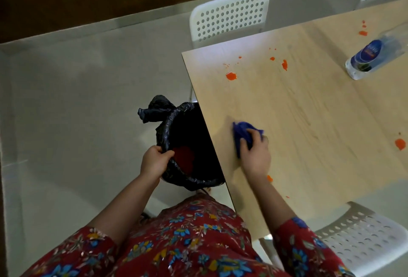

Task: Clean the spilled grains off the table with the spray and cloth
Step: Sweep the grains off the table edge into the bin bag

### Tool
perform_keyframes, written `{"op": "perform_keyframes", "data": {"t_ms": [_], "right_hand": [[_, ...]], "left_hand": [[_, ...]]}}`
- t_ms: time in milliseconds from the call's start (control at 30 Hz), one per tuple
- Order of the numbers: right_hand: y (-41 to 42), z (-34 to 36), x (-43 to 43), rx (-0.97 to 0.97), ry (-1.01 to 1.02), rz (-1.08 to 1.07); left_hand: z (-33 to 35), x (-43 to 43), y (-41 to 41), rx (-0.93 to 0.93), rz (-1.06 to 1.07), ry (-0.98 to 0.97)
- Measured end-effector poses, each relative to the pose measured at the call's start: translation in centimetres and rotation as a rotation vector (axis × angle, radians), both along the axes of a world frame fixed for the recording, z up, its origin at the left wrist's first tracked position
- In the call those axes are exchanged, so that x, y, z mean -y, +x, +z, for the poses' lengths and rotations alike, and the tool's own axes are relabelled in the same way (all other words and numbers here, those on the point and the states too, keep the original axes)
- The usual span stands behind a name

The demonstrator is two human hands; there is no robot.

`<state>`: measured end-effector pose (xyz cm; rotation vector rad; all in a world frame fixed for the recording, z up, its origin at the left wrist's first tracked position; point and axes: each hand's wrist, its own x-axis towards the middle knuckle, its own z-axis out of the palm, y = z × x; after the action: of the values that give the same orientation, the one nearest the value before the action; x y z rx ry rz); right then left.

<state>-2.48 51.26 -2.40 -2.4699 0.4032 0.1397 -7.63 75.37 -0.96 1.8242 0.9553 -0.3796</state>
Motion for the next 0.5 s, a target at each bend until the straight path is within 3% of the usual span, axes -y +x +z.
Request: {"op": "perform_keyframes", "data": {"t_ms": [100,167,233,333,433,500], "right_hand": [[-2.4,-0.6,-4.6,0.035,0.028,0.271],[-2.8,-0.6,-6.2,0.046,0.126,0.325],[-1.4,-0.4,-5.0,0.115,0.203,0.192],[2.7,0.2,0.3,0.207,0.148,-0.106],[6.8,0.6,6.1,0.145,0.039,-0.312],[9.1,0.4,7.5,0.088,0.023,-0.317]], "left_hand": [[0.2,0.3,0.1,-0.001,0.008,-0.007],[0.4,0.4,0.1,-0.002,0.021,-0.007],[0.6,0.4,0.2,0.000,0.020,-0.003],[0.6,0.5,0.4,-0.002,0.014,-0.004],[0.4,0.6,0.5,-0.008,0.005,0.004],[0.3,0.7,0.5,-0.004,-0.003,0.011]]}}
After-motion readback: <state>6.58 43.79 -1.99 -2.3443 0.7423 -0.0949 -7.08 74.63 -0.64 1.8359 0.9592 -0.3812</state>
